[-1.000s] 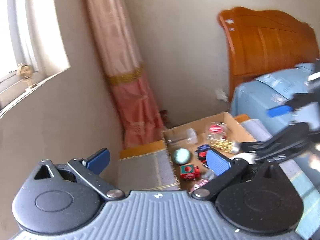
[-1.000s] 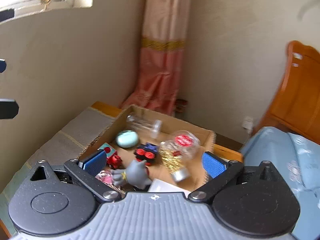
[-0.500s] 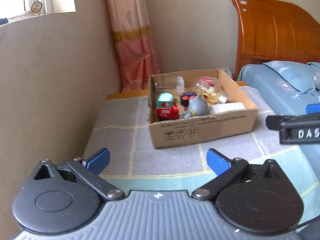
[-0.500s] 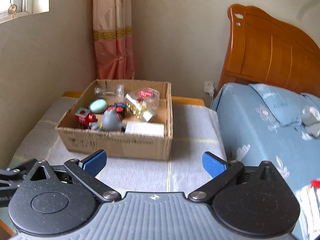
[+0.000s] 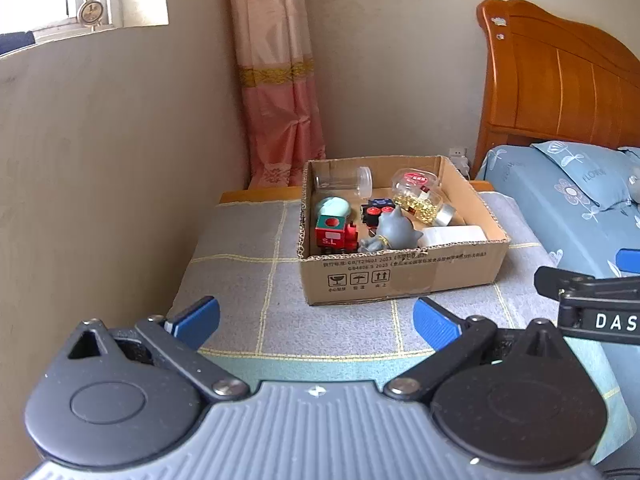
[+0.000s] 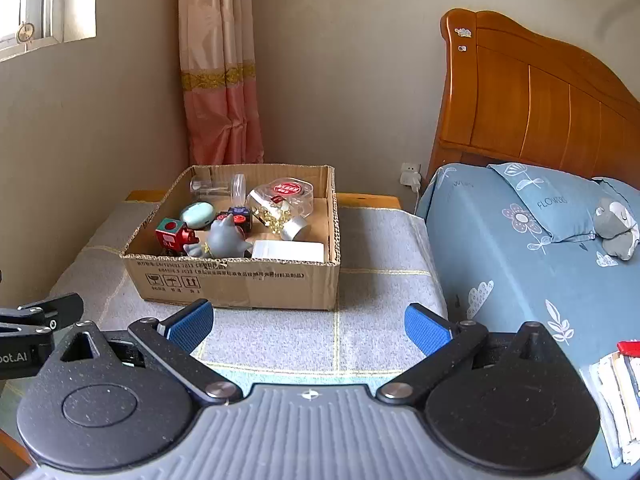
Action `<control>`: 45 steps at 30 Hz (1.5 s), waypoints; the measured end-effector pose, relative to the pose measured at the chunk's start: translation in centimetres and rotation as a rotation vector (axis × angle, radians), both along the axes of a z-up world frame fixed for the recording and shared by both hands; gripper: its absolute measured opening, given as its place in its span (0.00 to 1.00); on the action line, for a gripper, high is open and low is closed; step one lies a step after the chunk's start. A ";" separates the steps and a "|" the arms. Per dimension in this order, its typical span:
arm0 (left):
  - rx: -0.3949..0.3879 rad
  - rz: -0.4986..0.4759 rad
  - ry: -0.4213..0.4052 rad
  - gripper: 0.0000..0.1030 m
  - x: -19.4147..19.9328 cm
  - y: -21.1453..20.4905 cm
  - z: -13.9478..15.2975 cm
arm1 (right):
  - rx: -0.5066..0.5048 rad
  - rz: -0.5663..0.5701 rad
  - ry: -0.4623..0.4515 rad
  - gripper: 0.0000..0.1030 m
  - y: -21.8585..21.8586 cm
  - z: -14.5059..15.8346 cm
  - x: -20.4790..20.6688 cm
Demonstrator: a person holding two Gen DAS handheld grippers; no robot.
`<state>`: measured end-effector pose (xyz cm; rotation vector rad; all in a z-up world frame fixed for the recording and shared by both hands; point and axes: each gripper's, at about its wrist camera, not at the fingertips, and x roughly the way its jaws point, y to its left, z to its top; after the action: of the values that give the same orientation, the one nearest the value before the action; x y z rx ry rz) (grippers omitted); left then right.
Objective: Organize rigid objects
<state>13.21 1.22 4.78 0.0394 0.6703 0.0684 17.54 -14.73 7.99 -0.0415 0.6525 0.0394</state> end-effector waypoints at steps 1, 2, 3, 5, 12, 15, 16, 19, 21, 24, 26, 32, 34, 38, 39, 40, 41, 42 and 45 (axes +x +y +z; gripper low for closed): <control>0.001 0.003 -0.003 0.99 0.0 0.0 0.0 | 0.000 -0.003 0.002 1.00 0.0 0.0 0.1; 0.004 0.004 -0.005 0.99 -0.1 0.0 0.0 | 0.001 -0.002 0.004 1.00 0.0 0.0 0.1; 0.009 0.005 -0.008 0.99 -0.1 -0.1 0.0 | 0.002 -0.001 0.003 1.00 0.0 0.0 0.2; 0.015 0.007 -0.009 0.99 0.0 -0.2 -0.1 | 0.002 0.000 0.007 1.00 0.1 -0.1 0.2; 0.013 0.003 -0.002 0.99 0.2 -0.4 -0.3 | -0.003 0.009 0.013 1.00 0.3 -0.2 0.2; 0.007 0.003 -0.002 0.99 0.1 -0.4 -0.3 | -0.001 0.008 0.013 1.00 0.2 -0.2 0.2; 0.007 0.003 -0.001 0.99 0.1 -0.4 -0.3 | -0.002 0.009 0.013 1.00 0.2 -0.1 0.2; 0.010 0.005 -0.001 0.99 0.1 -0.4 -0.2 | -0.003 0.011 0.014 1.00 0.3 -0.2 0.2; 0.008 0.005 -0.003 0.99 0.1 -0.4 -0.2 | -0.010 0.008 0.013 1.00 0.3 -0.2 0.1; 0.007 0.008 -0.003 0.99 0.1 -0.4 -0.2 | -0.015 0.010 0.013 1.00 0.3 -0.2 0.1; 0.008 0.007 -0.003 0.99 0.1 -0.4 -0.1 | -0.013 0.010 0.011 1.00 0.3 -0.2 0.0; 0.011 0.009 -0.007 0.99 0.1 -0.4 0.0 | -0.014 0.012 0.012 1.00 0.1 -0.1 0.0; 0.012 0.009 -0.005 0.99 0.0 -0.5 0.0 | -0.012 0.012 0.013 1.00 0.1 -0.1 0.0; 0.015 0.009 -0.006 0.99 0.0 -0.5 0.1 | -0.013 0.011 0.014 1.00 0.1 -0.1 0.0; 0.015 0.009 -0.006 0.99 0.1 -0.5 0.1 | -0.012 0.010 0.014 1.00 0.0 -0.1 -0.1; 0.015 0.009 -0.005 0.99 0.0 -0.5 0.1 | -0.012 0.010 0.016 1.00 0.0 -0.1 0.0; 0.017 0.009 -0.004 0.99 0.1 -0.5 0.1 | -0.012 0.011 0.016 1.00 0.0 -0.1 0.0; 0.017 0.009 -0.003 0.99 0.0 -0.5 0.0 | -0.012 0.011 0.016 1.00 0.0 -0.1 -0.1; 0.017 0.007 -0.001 0.99 0.0 -0.5 0.1 | -0.011 0.011 0.016 1.00 0.0 -0.1 -0.1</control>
<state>13.26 0.70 4.89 0.0532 0.6686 0.0813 17.49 -14.75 7.85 -0.0556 0.6682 0.0463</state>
